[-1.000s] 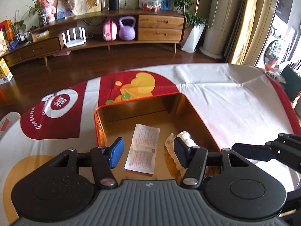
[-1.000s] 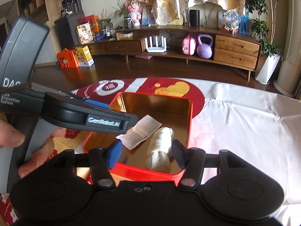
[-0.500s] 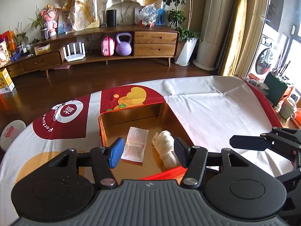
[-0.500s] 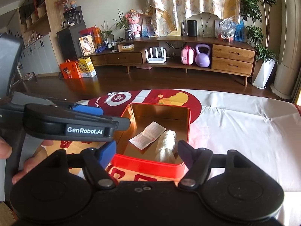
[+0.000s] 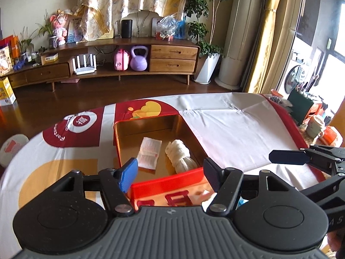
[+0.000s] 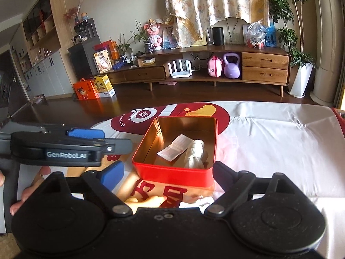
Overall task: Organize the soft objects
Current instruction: 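Lift both tools out of the tin and move back toward the table items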
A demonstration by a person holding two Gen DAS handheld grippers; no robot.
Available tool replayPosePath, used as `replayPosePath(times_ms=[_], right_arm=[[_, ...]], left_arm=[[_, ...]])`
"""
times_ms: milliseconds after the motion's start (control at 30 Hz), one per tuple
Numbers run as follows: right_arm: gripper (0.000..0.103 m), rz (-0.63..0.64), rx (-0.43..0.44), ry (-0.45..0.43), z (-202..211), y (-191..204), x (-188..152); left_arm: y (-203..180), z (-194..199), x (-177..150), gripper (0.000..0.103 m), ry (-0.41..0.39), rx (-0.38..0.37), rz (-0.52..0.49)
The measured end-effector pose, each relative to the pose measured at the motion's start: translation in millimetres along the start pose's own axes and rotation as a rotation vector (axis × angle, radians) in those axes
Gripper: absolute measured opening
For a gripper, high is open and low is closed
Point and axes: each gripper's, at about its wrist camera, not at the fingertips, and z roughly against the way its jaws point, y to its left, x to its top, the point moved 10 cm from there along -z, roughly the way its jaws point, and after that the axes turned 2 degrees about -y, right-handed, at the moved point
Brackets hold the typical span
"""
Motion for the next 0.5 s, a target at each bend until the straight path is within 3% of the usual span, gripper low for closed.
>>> replayPosePath(times_ms=[167, 233, 500], right_arm=[[0.100, 0.000, 0.009, -0.043, 18, 7, -8], [0.100, 0.003, 0.020, -0.053, 26, 11, -12], [0.103, 0.021, 0.037, -0.081, 48, 24, -27]], left_arm=[[-6, 24, -11, 0.067, -0.058, 0.021, -0.024], [-7, 32, -16, 0.074, -0.079, 0.025, -0.027], [-10, 57, -36, 0.081, -0.110, 0.014, 0.002]])
